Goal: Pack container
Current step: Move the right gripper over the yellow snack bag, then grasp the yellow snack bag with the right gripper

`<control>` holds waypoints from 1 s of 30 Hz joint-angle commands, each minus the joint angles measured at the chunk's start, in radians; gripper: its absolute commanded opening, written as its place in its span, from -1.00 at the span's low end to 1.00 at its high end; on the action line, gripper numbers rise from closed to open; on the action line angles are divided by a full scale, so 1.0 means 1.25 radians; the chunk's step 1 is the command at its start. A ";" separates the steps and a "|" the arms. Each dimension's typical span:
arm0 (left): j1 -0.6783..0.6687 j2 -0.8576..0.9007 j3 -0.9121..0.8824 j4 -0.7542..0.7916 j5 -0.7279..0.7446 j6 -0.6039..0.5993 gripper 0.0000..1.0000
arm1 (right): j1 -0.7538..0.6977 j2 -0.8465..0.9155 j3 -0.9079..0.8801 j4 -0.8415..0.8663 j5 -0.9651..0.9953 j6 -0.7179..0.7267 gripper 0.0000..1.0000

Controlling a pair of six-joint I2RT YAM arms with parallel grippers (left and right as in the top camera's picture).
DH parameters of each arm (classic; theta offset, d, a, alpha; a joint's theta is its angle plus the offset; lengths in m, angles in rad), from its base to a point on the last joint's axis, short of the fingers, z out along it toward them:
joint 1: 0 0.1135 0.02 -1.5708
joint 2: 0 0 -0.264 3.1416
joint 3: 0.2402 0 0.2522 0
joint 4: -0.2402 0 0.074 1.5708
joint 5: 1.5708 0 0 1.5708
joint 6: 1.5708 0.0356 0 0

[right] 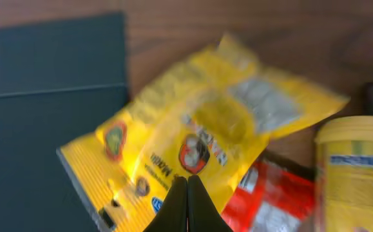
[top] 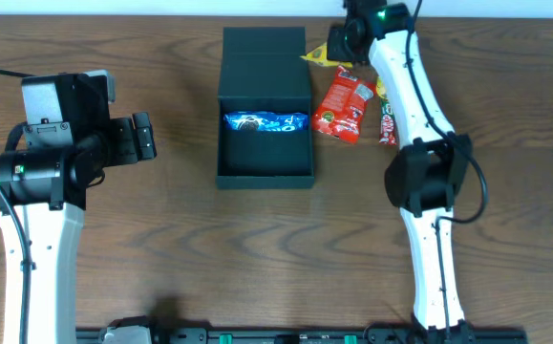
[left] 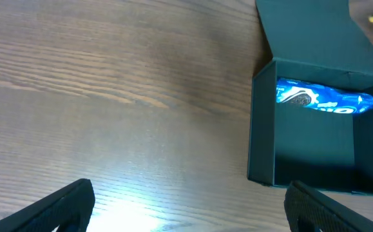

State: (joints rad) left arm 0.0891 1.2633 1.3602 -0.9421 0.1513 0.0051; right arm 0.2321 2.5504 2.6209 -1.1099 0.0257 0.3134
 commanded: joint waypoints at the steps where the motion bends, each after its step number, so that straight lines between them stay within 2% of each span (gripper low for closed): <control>1: 0.002 0.007 0.008 -0.003 0.005 0.014 0.90 | 0.009 -0.086 0.028 -0.014 0.009 -0.034 -0.97; 11: 0.002 0.007 0.008 -0.002 0.002 0.014 0.90 | 0.016 -0.174 0.027 -0.093 0.009 -0.074 -0.97; 12: 0.002 0.007 0.008 -0.002 0.002 0.014 0.91 | 0.014 -0.169 0.027 -0.103 0.004 -0.063 -0.86; 13: 0.002 0.007 0.008 -0.002 0.002 0.014 0.91 | 0.014 -0.163 0.027 -0.112 -0.004 -0.051 -0.44; 14: 0.002 0.007 0.008 -0.002 0.002 0.015 0.91 | 0.014 -0.154 0.027 -0.117 -0.009 -0.038 0.34; 16: 0.002 0.007 0.008 0.000 0.002 0.015 0.90 | 0.015 -0.133 0.027 -0.117 -0.010 -0.005 0.99; 23: 0.002 0.007 0.008 0.006 0.002 0.015 0.90 | 0.006 -0.030 0.027 -0.032 -0.052 0.085 0.99; 30: 0.002 0.007 0.008 0.005 0.002 0.015 0.90 | -0.002 0.070 0.027 0.120 -0.060 0.086 0.99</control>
State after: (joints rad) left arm 0.0891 1.2640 1.3602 -0.9344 0.1509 0.0051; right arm 0.2375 2.6045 2.6446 -0.9955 -0.0387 0.4026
